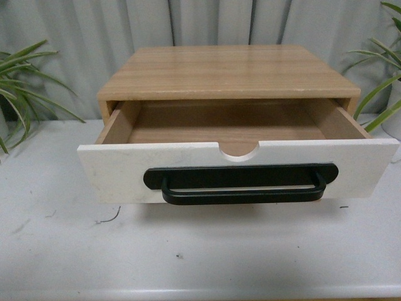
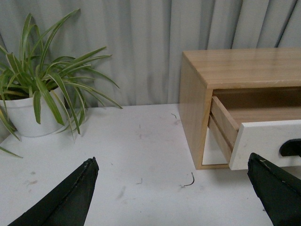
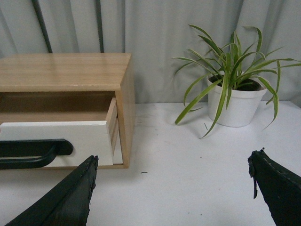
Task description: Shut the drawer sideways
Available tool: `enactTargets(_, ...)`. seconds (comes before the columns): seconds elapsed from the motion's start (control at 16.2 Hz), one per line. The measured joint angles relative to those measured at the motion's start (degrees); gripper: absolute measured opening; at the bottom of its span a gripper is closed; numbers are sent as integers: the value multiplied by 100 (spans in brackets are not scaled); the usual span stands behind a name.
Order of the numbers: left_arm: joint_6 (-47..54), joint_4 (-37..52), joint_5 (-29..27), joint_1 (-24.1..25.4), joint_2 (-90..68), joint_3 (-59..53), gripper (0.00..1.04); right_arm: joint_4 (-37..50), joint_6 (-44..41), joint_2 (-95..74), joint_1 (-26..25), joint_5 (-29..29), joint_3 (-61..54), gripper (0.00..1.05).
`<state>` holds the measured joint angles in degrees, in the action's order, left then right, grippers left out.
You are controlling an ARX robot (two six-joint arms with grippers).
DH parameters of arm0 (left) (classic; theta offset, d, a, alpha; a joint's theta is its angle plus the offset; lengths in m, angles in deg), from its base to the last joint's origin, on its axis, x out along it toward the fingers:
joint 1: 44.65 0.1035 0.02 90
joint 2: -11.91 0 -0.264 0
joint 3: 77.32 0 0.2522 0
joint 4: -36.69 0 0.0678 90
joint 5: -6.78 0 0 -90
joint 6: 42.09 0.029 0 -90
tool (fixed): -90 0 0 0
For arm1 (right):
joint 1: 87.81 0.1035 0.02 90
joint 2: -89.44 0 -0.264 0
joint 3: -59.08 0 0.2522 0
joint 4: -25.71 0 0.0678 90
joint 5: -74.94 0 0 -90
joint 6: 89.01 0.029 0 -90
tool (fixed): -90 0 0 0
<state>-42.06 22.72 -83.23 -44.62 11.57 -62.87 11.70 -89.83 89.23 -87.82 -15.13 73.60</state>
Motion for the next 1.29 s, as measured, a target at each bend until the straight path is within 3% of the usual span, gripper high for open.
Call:
enactTargets(0.06,-245,-638,-490,-164,-164,173,98,-118,101,-28,-44,-116,20,98)
enactTargets(0.12,-946,-1779,-1768,-852,-1056,763,98,-247,479,-323,-271,-599,98,98)
enactTargets(0.18,-1709,-2304,-2914,-1292,-1888,1364,98,264,1036,-1128,-507,-946,284,98)
enactTargets(0.31,-1947,-1801,-3501,-1115,-2144,1777,98,1095,1209,-1921,-461,-909,651,98)
enactTargets(0.37,-1784,-1270,-3381,-887,-2406,2059,98,1620,1075,-2439,-293,-837,890,98)
enactTargets(0.49,-918,-354,-2656,-483,-3289,2391,98,2557,352,-3501,22,-741,1338,98)
enactTargets(0.55,-114,144,-2111,-354,-4079,2662,98,3010,-393,-4203,260,-741,1696,98)
enactTargets(0.68,1357,363,-1875,-645,-5058,3226,98,3477,-1878,-5147,693,-785,2192,98)
enactTargets(0.74,2208,365,-1788,-870,-5392,3438,98,3447,-2850,-5431,881,-901,2369,98)
enactTargets(0.92,5119,-339,-1471,-1563,-5980,4006,98,2214,-6207,-5718,1211,-1392,2828,98)
enactTargets(1.05,5694,-632,-1370,-1674,-6061,4133,98,1827,-7025,-5753,1200,-1416,2942,98)
enactTargets(1.17,6384,-1108,-1281,-1910,-6225,4273,98,1060,-8428,-5864,1150,-1458,3047,98)
enactTargets(1.29,6712,-1143,-1303,-2135,-6505,4288,98,894,-9296,-6059,1054,-1375,3071,98)
